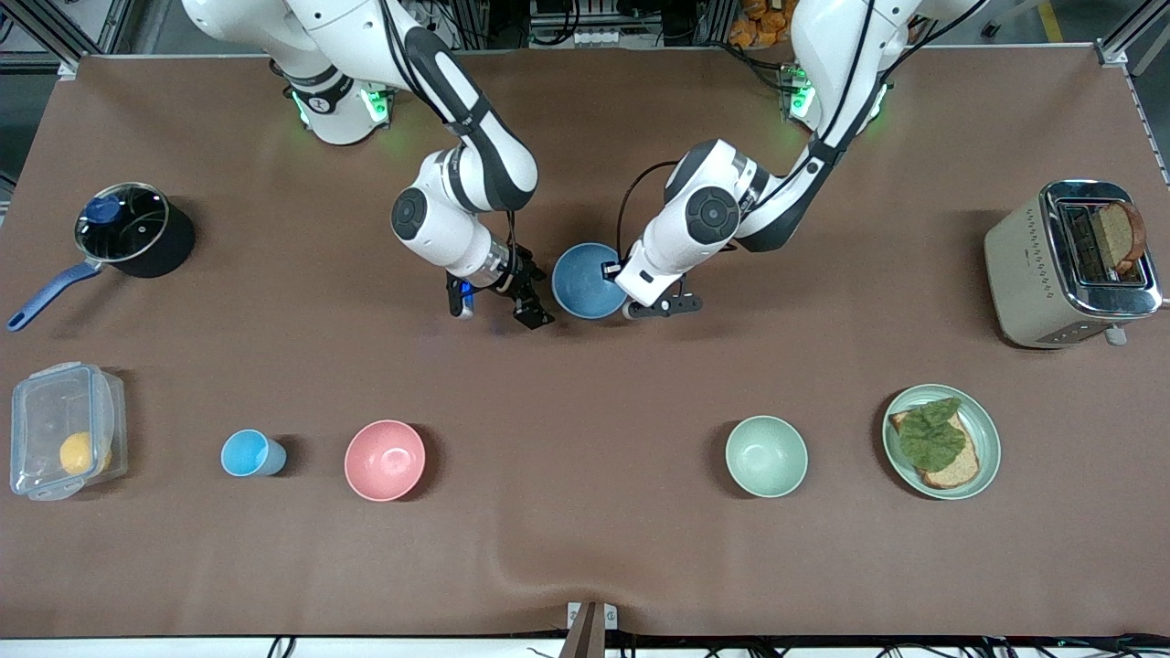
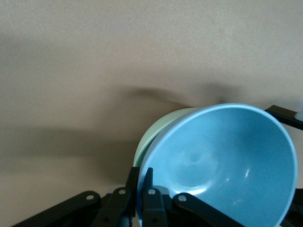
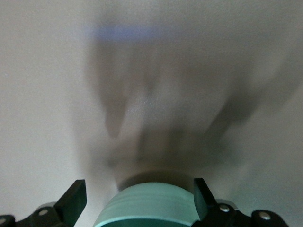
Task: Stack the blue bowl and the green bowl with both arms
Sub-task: 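Set the stacked bowls down and open both grippers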
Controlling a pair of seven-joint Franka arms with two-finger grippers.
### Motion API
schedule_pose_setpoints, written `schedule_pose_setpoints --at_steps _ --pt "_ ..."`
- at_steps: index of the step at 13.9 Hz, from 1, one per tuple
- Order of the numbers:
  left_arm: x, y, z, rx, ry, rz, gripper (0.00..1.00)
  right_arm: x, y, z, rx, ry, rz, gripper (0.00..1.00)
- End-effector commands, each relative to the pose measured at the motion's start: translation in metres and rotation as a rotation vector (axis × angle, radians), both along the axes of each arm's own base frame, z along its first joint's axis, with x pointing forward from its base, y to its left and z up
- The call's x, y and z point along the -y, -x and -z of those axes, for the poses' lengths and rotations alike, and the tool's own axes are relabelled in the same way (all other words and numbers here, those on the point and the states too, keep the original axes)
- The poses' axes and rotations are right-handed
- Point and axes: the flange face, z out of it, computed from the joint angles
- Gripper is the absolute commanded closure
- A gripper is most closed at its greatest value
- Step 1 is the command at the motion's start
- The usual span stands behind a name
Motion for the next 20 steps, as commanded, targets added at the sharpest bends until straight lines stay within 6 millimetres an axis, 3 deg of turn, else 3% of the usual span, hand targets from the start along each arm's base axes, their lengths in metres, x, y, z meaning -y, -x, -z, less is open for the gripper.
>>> schedule_pose_setpoints --at_steps 1,6,7,8,10,12,13,16,20 --pt "0.008 0.002 0.0 0.0 0.01 -0.021 1.0 -0.002 -0.001 0.003 0.006 -0.016 0.004 0.0" --pt "0.017 0.007 0.007 -0.019 0.001 -0.041 1.0 -0.003 0.002 0.008 0.001 -0.009 -0.004 0.0" --pt "0.017 0.007 0.007 -0.021 0.0 -0.045 0.96 -0.002 0.002 0.008 0.002 -0.009 -0.004 0.0" --pt "0.017 0.007 0.008 -0.026 -0.001 -0.052 0.69 -0.002 0.002 0.008 0.005 -0.01 -0.01 0.0" --pt "0.018 0.005 0.006 -0.033 -0.008 -0.098 0.54 -0.002 0.002 0.008 0.009 -0.01 -0.018 0.0" --pt "0.02 -0.002 0.003 -0.029 0.0 -0.115 0.11 -0.002 0.002 0.008 0.01 -0.01 -0.019 0.0" --pt "0.021 -0.004 0.001 -0.025 0.004 -0.116 0.0 -0.002 0.002 0.008 0.01 -0.01 -0.019 0.0" --pt "0.02 -0.007 -0.007 -0.024 0.006 -0.122 0.0 0.0 0.001 0.009 0.031 -0.01 -0.079 0.0" --pt "-0.002 -0.028 -0.04 -0.005 0.005 -0.151 0.0 0.031 -0.009 -0.007 0.044 -0.043 -0.226 0.0"
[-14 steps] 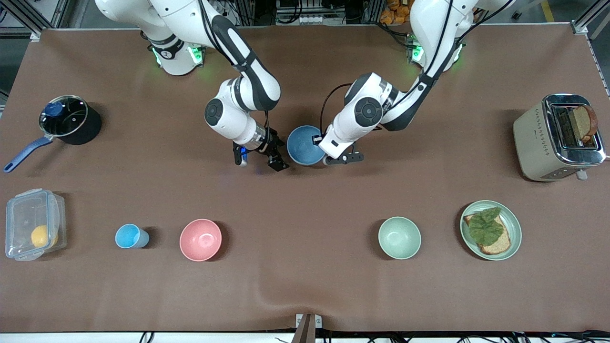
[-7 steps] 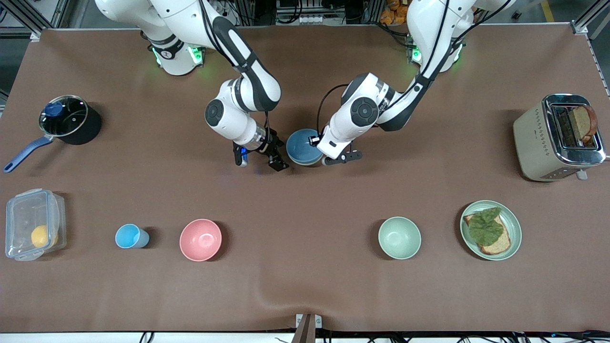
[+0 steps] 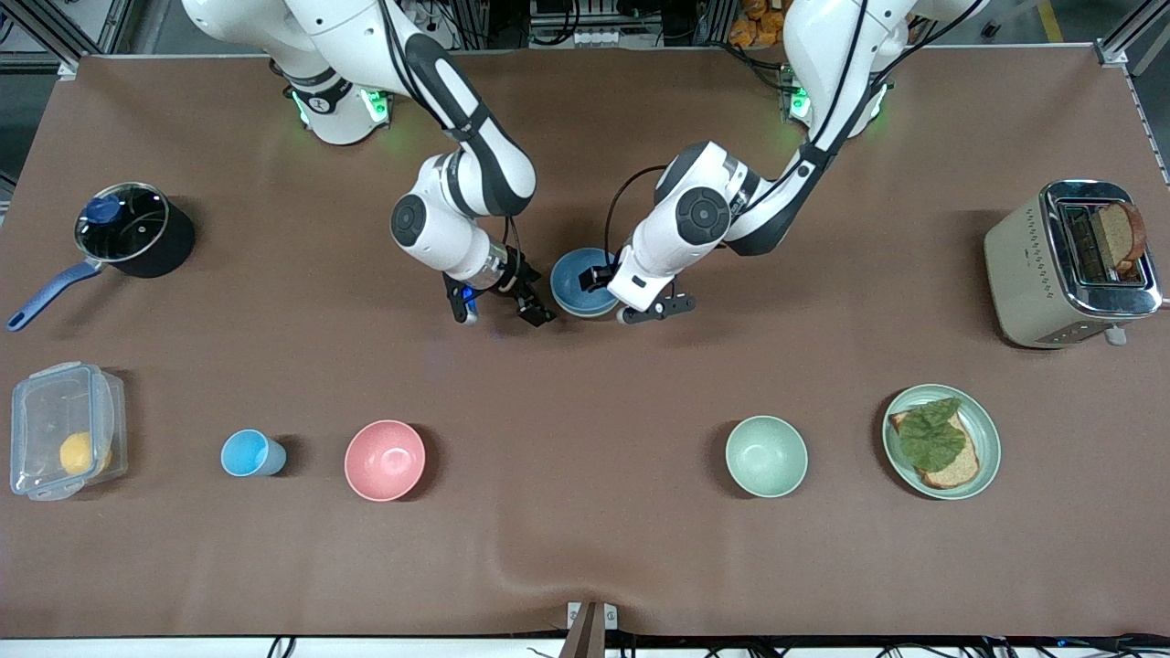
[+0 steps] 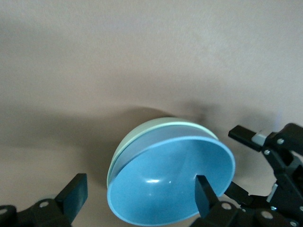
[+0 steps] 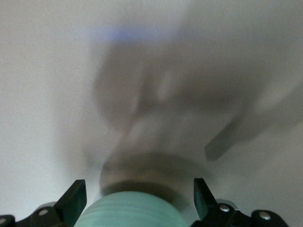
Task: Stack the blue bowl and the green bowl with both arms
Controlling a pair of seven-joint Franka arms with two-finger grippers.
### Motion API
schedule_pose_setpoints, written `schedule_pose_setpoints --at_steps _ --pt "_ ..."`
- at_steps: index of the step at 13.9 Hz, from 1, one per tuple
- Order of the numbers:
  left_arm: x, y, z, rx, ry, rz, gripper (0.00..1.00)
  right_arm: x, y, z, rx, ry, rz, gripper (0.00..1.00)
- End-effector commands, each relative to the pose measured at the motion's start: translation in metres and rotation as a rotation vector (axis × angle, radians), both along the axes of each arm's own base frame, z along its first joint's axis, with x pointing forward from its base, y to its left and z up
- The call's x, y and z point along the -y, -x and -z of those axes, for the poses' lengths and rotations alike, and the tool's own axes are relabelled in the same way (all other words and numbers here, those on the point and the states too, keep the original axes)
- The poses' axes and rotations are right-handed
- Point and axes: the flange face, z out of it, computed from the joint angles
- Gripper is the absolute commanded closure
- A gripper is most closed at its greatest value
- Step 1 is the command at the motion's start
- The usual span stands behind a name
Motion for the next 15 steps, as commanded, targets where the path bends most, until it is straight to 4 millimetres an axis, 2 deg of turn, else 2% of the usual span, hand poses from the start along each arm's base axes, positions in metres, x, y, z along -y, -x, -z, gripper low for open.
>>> schedule_pose_setpoints --at_steps 1,2,4,5,7,8,11,13,15 --pt "-0.027 -0.025 -0.038 0.001 -0.012 -0.051 0.0 0.018 -0.004 -0.018 0.005 -0.033 -0.043 0.0" --pt "-0.044 -0.042 -0.05 -0.003 -0.039 -0.05 0.0 0.018 -0.005 -0.019 0.013 -0.023 -0.064 0.0" --pt "-0.08 -0.082 -0.088 -0.005 -0.125 -0.02 0.0 0.032 -0.007 -0.025 0.01 0.002 -0.106 0.0" --pt "-0.094 -0.096 -0.108 -0.012 -0.16 -0.008 0.0 0.04 -0.01 -0.03 -0.009 0.008 -0.134 0.0" --pt "-0.139 -0.128 -0.15 -0.023 -0.195 -0.05 0.0 0.058 -0.015 -0.046 -0.049 0.009 -0.175 0.0" --pt "-0.159 -0.137 -0.174 -0.011 -0.198 -0.062 0.0 0.066 -0.015 -0.054 -0.063 0.012 -0.193 0.0" --pt "-0.226 -0.153 -0.23 0.069 -0.195 -0.102 0.0 0.097 -0.019 -0.074 -0.122 0.046 -0.263 0.0" --pt "-0.248 -0.146 -0.259 0.113 -0.232 -0.083 0.0 0.115 -0.022 -0.084 -0.154 0.062 -0.287 0.0" --pt "-0.264 -0.136 -0.278 0.135 -0.314 0.006 0.0 0.132 -0.025 -0.092 -0.178 0.081 -0.308 0.0"
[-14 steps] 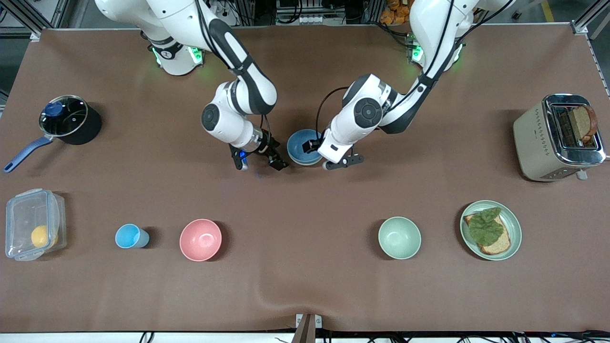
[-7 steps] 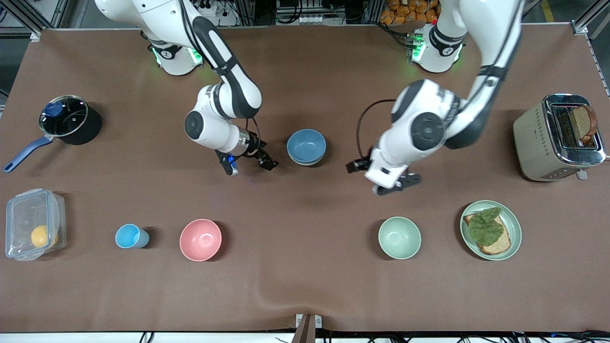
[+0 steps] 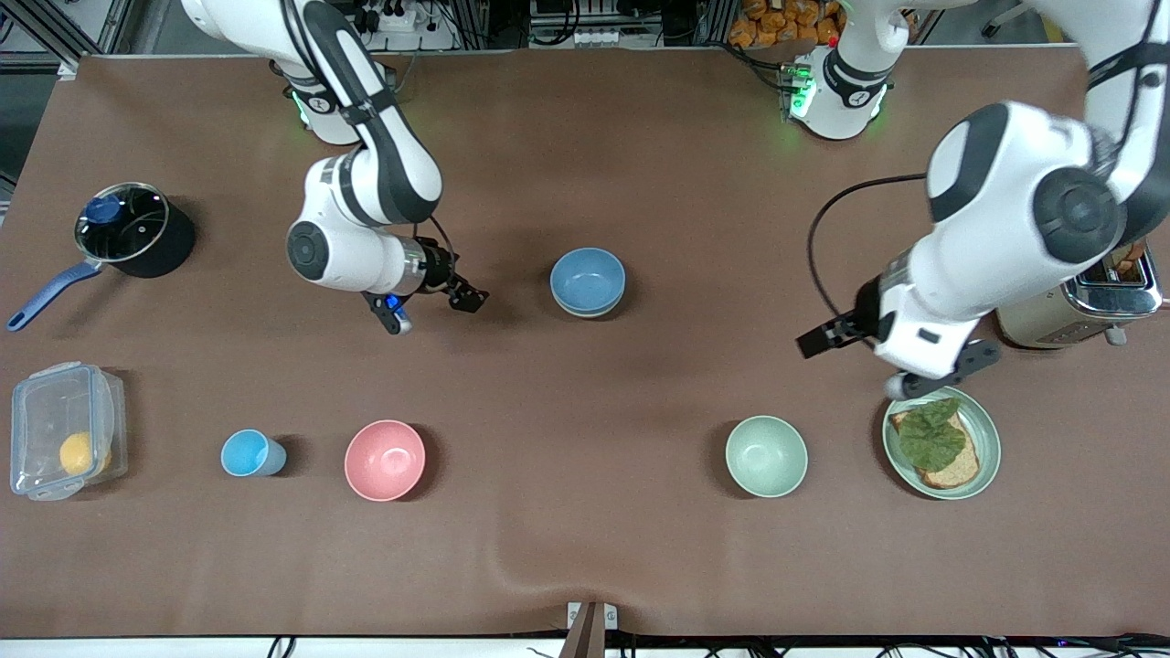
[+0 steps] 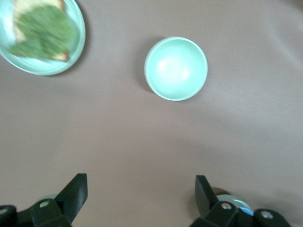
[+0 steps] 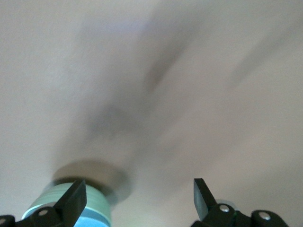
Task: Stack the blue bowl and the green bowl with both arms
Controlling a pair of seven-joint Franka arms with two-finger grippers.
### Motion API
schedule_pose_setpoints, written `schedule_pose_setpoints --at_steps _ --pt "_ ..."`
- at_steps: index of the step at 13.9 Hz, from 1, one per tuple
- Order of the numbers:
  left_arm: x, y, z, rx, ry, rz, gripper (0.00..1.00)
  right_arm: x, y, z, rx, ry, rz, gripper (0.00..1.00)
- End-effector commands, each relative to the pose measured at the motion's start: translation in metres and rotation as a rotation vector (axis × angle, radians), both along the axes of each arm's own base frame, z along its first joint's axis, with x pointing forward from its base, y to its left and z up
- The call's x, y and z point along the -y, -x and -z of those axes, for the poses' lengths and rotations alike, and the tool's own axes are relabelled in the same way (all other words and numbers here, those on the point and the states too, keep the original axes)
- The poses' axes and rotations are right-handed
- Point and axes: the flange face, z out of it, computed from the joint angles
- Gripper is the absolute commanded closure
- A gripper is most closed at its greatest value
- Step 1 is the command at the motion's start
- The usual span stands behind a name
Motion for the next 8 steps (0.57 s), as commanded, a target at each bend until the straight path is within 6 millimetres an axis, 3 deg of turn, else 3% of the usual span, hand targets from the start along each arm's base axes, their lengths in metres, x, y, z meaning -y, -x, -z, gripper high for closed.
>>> schedule_pose_setpoints --at_steps 1,4,8 --pt "-0.025 0.018 -0.031 0.021 -0.082 0.043 0.0 0.027 0.004 -0.018 -0.034 0.018 -0.024 0.0" --pt "-0.058 0.039 -0.054 0.024 -0.074 -0.004 0.0 0.057 0.003 -0.038 -0.071 0.052 -0.062 0.0" --pt "-0.1 0.053 -0.08 0.012 -0.082 0.103 0.0 0.103 -0.005 -0.062 -0.103 0.074 -0.064 0.0"
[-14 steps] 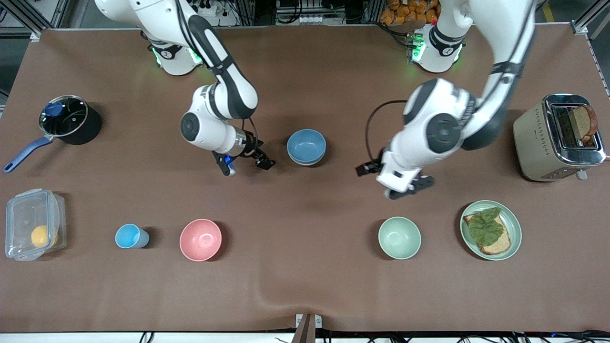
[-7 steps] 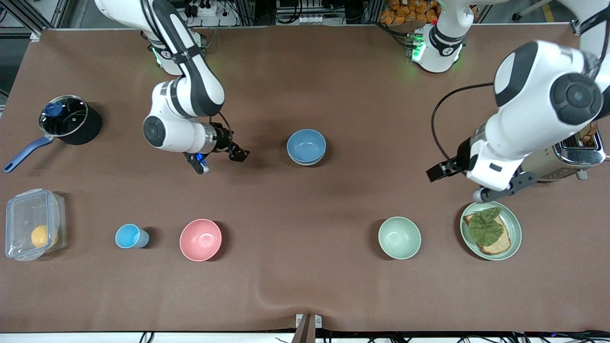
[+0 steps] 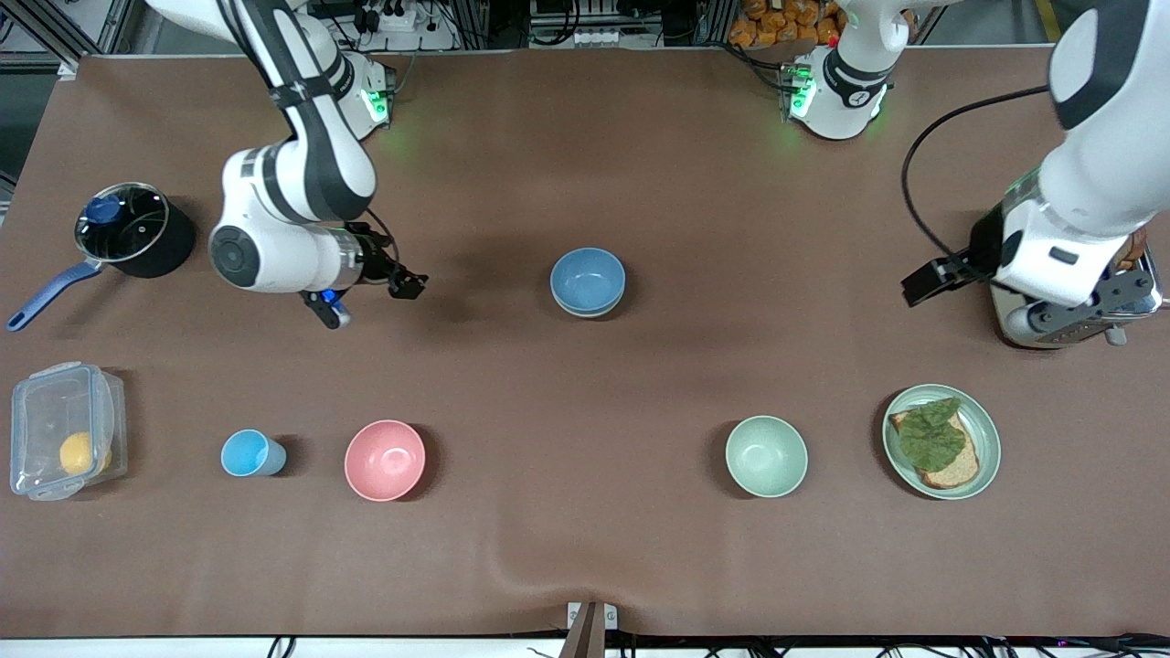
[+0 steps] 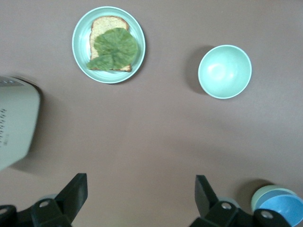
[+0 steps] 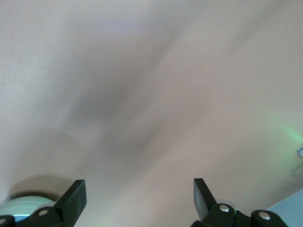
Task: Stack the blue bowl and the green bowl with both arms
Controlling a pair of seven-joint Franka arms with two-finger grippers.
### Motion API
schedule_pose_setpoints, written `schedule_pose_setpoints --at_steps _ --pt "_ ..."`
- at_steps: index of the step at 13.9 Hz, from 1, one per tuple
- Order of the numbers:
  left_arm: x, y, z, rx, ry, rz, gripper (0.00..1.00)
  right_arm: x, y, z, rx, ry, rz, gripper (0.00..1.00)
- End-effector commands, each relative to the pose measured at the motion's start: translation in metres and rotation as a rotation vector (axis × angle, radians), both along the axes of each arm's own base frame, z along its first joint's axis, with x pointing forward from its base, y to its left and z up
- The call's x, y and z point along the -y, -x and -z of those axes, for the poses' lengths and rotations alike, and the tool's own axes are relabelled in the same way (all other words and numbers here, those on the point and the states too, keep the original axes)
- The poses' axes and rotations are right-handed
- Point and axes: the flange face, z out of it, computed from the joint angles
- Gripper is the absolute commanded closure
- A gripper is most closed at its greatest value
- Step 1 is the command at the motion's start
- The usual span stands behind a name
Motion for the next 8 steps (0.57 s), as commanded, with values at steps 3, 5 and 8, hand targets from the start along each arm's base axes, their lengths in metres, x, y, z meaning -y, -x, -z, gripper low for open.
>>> schedule_pose_setpoints --at_steps 3,5,8 --pt "-0.036 0.018 -0.023 0.023 -0.027 0.096 0.0 0.061 -0.008 -0.036 -0.006 -0.031 -0.018 0.0" --pt "-0.047 0.022 -0.029 0.028 -0.022 0.143 0.0 0.09 -0.005 -0.042 -0.019 -0.086 -0.062 0.0" --pt "-0.043 0.028 -0.04 0.041 -0.018 0.19 0.0 0.122 -0.012 -0.059 -0.019 -0.035 -0.091 0.0"
